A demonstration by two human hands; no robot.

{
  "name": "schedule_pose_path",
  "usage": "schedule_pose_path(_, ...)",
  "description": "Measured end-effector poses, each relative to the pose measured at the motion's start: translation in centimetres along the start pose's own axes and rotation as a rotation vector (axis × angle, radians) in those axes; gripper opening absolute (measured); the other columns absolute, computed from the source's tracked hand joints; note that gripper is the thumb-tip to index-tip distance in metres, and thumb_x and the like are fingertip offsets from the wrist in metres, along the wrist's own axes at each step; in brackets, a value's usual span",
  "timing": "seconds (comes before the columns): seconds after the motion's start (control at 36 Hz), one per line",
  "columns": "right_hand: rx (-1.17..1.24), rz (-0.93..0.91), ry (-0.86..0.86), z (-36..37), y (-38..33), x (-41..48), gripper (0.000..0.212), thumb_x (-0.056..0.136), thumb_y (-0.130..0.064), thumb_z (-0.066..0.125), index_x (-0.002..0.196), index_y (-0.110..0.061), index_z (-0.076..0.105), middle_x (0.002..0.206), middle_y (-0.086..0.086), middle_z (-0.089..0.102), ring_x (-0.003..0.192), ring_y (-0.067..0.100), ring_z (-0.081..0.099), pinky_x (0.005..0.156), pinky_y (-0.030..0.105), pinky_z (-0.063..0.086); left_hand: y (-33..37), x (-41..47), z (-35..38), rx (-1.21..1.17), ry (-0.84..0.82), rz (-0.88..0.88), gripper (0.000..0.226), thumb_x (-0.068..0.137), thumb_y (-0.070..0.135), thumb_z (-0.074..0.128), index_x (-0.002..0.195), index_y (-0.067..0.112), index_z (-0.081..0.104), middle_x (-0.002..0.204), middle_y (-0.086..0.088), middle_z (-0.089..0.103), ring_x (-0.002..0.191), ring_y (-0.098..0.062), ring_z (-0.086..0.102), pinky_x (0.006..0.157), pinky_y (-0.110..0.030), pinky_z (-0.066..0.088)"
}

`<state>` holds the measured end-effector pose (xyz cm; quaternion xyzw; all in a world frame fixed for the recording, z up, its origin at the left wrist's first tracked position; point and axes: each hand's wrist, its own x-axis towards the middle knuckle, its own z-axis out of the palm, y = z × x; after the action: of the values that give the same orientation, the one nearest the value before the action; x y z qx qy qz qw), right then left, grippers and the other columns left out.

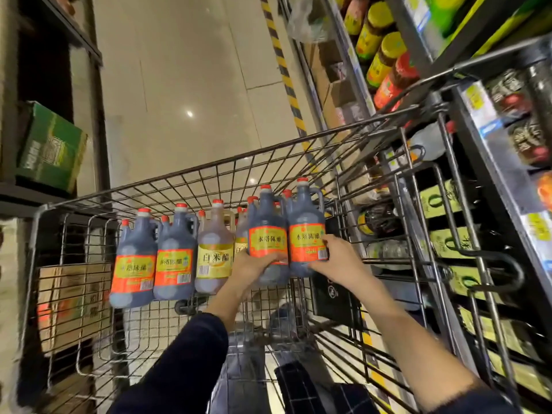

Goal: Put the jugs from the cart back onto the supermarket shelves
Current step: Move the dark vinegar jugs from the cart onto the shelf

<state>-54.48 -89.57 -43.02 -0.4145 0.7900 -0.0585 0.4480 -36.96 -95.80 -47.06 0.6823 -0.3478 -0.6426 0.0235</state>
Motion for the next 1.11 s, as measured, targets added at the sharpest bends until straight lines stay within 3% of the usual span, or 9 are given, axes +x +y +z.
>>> schedule_pose_path(0.08, 0.022, 0.072, 0.022, 0.6, -0.2, 0.6, 0.047, 0.075, -0.024, 0.076, 0.116, -0.009, 0.059, 0.109, 0.009, 0.066, 0.099, 0.026, 0.063, 0.081, 0.032, 0.048, 0.2, -0.6, -0.9, -0.089, -0.045, -0.01, 0.036, 0.072, 0.011, 0.08, 0.103, 0.007, 0.061, 0.084, -0.005, 0.068, 0.07, -0.016, 0.065, 0.052, -0.018, 0.052)
schedule_pose_path(0.19, 0.046, 0.154, 0.006, 1.3, -0.2, 1.5, 0.035, 0.082, -0.028, 0.07, 0.11, -0.008, 0.064, 0.106, 0.012, 0.068, 0.098, 0.027, 0.064, 0.08, 0.031, 0.048, -0.9, -1.1, -2.2, -0.138, -0.108, -0.024, 0.057, 0.066, 0.019, 0.084, 0.115, 0.008, 0.057, 0.095, -0.007, 0.07, 0.084, -0.023, 0.068, 0.072, -0.031, 0.055)
schedule_pose_path(0.31, 0.01, 0.242, 0.085, 1.6, -0.5, 2.4, 0.043, 0.083, -0.032, 0.071, 0.112, -0.003, 0.059, 0.113, 0.017, 0.065, 0.104, 0.031, 0.062, 0.072, 0.028, 0.041, -2.3, -2.0, -3.6, -0.156, -0.125, -0.002, 0.069, 0.06, 0.028, 0.085, 0.12, 0.008, 0.056, 0.097, -0.006, 0.073, 0.083, -0.018, 0.071, 0.063, -0.023, 0.053)
schedule_pose_path(0.44, -0.02, 0.287, 0.148, 1.9, -1.0, 2.4, 0.042, 0.08, -0.031, 0.074, 0.107, -0.004, 0.057, 0.109, 0.016, 0.065, 0.101, 0.033, 0.062, 0.067, 0.03, 0.039, -3.5, -3.3, -5.3, -0.236, -0.143, -0.037, 0.037, 0.078, 0.013, 0.073, 0.112, 0.012, 0.058, 0.094, -0.004, 0.073, 0.081, -0.016, 0.071, 0.068, -0.026, 0.055)
schedule_pose_path(0.56, -0.098, 0.286, 0.239, 2.7, -1.3, 1.8, 0.053, 0.077, -0.044, 0.074, 0.107, -0.004, 0.055, 0.108, 0.015, 0.064, 0.101, 0.033, 0.063, 0.07, 0.033, 0.046, -3.9, -4.2, -6.4, -0.267, -0.134, -0.024, 0.068, 0.05, 0.034, 0.084, 0.109, 0.008, 0.063, 0.098, -0.01, 0.074, 0.091, -0.026, 0.071, 0.084, -0.038, 0.055)
schedule_pose_path(0.67, -0.02, 0.262, 0.315, 3.8, -1.3, 1.5, 0.06, 0.074, -0.042, 0.076, 0.109, -0.001, 0.051, 0.112, 0.017, 0.058, 0.102, 0.036, 0.061, 0.073, 0.037, 0.047, -4.0, -5.0, -6.8, -0.324, -0.137, -0.012, 0.041, 0.07, 0.019, 0.08, 0.106, 0.009, 0.063, 0.09, -0.005, 0.076, 0.083, -0.02, 0.072, 0.075, -0.033, 0.056)
schedule_pose_path(0.72, 0.062, 0.244, 0.343, 4.6, -1.2, 1.5, 0.062, 0.073, -0.038, 0.079, 0.109, 0.002, 0.049, 0.113, 0.019, 0.053, 0.106, 0.036, 0.055, 0.079, 0.038, 0.045, -3.9, -5.5, -6.9, -0.339, -0.148, -0.012, 0.054, 0.062, 0.024, 0.084, 0.109, 0.008, 0.063, 0.093, -0.006, 0.075, 0.085, -0.02, 0.072, 0.072, -0.032, 0.057)
schedule_pose_path(0.83, 0.135, 0.267, 0.357, 5.5, -1.6, 2.2, 0.068, 0.069, -0.035, 0.082, 0.111, 0.004, 0.046, 0.116, 0.021, 0.049, 0.112, 0.034, 0.046, 0.089, 0.035, 0.037, -3.8, -6.2, -7.0, -0.357, -0.156, -0.036, 0.081, 0.048, 0.036, 0.084, 0.119, 0.006, 0.059, 0.109, -0.013, 0.071, 0.102, -0.03, 0.068, 0.096, -0.049, 0.05)
schedule_pose_path(1.11, 0.14, 0.407, 0.238, 4.9, -2.1, 3.1, 0.084, 0.065, -0.048, 0.081, 0.122, 0.002, 0.046, 0.125, 0.02, 0.045, 0.116, 0.036, 0.048, 0.088, 0.042, 0.045, -3.9, -7.7, -6.4, -0.342, -0.154, -0.017, 0.084, 0.044, 0.039, 0.083, 0.118, 0.007, 0.06, 0.108, -0.012, 0.072, 0.102, -0.028, 0.068, 0.094, -0.042, 0.051)
